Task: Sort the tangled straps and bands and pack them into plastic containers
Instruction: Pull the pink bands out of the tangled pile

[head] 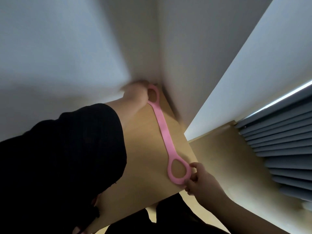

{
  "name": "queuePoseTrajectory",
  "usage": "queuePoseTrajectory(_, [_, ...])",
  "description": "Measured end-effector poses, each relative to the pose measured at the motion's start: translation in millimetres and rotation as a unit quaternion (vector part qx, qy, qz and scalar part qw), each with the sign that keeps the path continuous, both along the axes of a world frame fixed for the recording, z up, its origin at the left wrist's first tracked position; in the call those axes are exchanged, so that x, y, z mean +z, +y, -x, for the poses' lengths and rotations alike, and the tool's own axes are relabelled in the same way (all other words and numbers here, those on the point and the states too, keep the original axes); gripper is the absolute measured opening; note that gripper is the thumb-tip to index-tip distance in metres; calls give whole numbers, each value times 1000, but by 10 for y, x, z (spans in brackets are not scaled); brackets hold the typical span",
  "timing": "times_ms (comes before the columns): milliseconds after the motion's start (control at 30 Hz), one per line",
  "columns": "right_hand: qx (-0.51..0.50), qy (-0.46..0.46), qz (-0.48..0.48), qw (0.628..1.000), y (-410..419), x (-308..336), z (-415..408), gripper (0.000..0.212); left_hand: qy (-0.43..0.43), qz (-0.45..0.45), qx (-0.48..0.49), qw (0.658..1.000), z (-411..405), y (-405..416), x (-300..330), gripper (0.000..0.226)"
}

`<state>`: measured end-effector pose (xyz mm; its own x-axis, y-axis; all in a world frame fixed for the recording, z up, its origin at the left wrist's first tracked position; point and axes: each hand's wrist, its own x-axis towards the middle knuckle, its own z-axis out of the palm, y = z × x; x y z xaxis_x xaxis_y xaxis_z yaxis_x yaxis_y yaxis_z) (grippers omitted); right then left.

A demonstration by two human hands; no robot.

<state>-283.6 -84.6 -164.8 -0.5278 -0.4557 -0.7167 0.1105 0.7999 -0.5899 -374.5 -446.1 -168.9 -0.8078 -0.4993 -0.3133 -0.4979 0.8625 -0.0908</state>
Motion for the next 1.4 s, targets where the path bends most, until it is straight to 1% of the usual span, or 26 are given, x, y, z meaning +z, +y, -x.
queuePoseTrajectory(100, [19,19,-18,999,21,10,38,38,42,3,-4,999,-112,19,0,48])
queuePoseTrajectory(167, [26,32,-32,999,26,0,43,30,70,-24,42,996,-180,19,55,49])
queuePoseTrajectory(233, [30,48,-43,997,18,-7,36,21,102,-49,80,990,-262,-4,96,39])
queuePoseTrajectory(333, [42,67,-48,996,-55,60,45,11,97,-91,52,990,-490,20,189,22])
queuePoseTrajectory(433, [57,51,-26,997,-207,201,50,6,120,-151,34,981,-904,87,272,18])
queuePoseTrajectory(500, [76,35,6,996,-335,310,22,6,127,-166,40,977,-1248,133,365,18])
queuePoseTrajectory(600, [112,29,36,993,-550,412,-85,7,130,-186,70,971,-1793,114,535,20])
queuePoseTrajectory(733, [189,22,43,981,-868,435,-294,8,146,-206,122,960,-2512,51,828,24])
queuePoseTrajectory(867, [220,15,65,973,-1244,527,-599,2,129,-185,165,960,-3247,-153,1083,19])
queuePoseTrajectory(967, [258,21,75,963,-1578,616,-881,2,153,-170,207,951,-3832,-304,1183,20])
queuePoseTrajectory(1067, [302,42,69,950,-1914,707,-1192,5,152,-168,205,952,-4283,-289,1162,18])
queuePoseTrajectory(1133, [330,65,69,939,-2128,772,-1430,6,140,-176,195,955,-4527,-253,1066,17])
queuePoseTrajectory(1200, [366,99,61,923,-2309,799,-1669,4,146,-174,196,954,-4749,-245,965,20])
queuePoseTrajectory(1267, [390,126,44,911,-2415,771,-1854,11,161,-158,202,953,-4897,-233,902,27])
queuePoseTrajectory(1333, [395,161,34,904,-2483,716,-2000,14,161,-134,208,955,-4976,-215,860,32])
queuePoseTrajectory(1400, [369,179,49,910,-2537,704,-2105,12,156,-119,218,956,-4990,-189,813,38])
